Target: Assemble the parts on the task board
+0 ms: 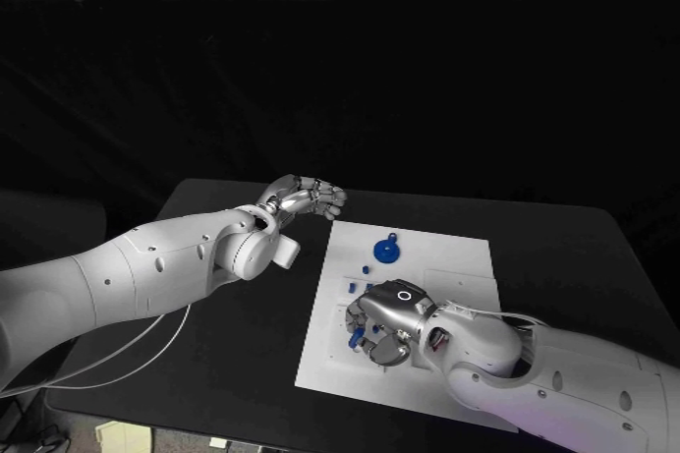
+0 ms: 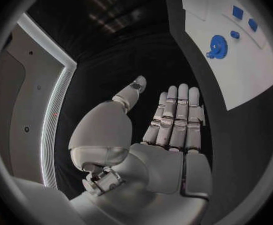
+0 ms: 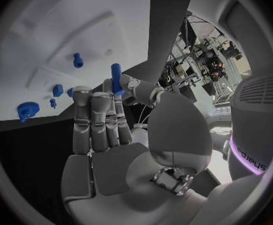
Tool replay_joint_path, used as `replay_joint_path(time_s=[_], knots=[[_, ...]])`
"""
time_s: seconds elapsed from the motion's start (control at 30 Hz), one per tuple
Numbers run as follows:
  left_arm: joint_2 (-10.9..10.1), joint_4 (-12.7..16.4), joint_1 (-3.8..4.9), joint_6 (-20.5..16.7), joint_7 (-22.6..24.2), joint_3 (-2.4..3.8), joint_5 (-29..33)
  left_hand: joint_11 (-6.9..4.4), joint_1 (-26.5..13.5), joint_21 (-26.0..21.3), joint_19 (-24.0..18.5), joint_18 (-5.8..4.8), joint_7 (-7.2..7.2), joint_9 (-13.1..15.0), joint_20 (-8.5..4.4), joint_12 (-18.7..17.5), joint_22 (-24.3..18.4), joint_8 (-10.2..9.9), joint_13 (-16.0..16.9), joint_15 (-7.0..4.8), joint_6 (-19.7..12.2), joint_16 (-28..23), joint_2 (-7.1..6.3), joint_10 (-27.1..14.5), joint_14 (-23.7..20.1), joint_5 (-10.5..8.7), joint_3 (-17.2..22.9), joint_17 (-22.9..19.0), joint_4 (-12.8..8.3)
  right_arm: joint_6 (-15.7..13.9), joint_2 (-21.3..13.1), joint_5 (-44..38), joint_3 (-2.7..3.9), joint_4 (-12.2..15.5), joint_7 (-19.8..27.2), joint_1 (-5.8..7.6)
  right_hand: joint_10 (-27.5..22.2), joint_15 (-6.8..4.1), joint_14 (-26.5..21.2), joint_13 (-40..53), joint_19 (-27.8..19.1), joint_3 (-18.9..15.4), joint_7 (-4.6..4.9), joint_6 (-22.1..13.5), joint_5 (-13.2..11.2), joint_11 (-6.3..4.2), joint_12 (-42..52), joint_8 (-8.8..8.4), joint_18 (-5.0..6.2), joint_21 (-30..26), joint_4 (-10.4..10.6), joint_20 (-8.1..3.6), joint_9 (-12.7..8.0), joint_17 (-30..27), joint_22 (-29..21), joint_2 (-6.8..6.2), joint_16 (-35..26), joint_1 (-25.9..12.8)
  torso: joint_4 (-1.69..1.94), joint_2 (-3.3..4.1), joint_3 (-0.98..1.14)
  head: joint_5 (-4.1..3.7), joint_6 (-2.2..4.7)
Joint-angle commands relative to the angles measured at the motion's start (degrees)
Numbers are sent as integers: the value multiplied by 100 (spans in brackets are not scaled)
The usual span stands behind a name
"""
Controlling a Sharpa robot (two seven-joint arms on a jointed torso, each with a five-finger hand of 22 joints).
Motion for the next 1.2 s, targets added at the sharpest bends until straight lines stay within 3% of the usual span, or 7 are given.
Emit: replay_joint_path(time_s=[0.03,0.5,1.2], knots=[[8,19,3,72,41,4,98,34,-52,-36,40,92,-12,-9,-14,-20,7,39,-8,10,-27,-25,6,20,42,-16,-22,8,13,-7,44,-233,-15,-67,31,-26,49,-50,5,10,15,0,6,42,36,-7,31,24,479,40,-44,-29,12,-9,114,61,40,-17,-4,5,8,33,-28],[-1,21,3,75,37,4,98,34,-51,-39,41,92,-12,-11,-14,-20,10,40,-12,10,-29,-30,3,21,44,-16,-21,13,11,72,99,-284,-106,-201,-8,-34,54,-51,6,13,15,6,5,47,36,-8,29,24,479,46,-55,-31,15,-8,114,62,42,-22,-14,1,13,50,-66],[-19,18,3,83,27,4,98,36,-58,-45,41,91,-11,-14,-13,-20,15,42,-20,11,-33,-40,0,19,44,-16,-21,20,12,166,153,-589,-179,-286,-108,-52,64,-53,7,20,14,21,1,57,36,-11,26,22,479,55,-76,-34,20,-7,113,57,47,-29,-11,1,8,72,-77]])
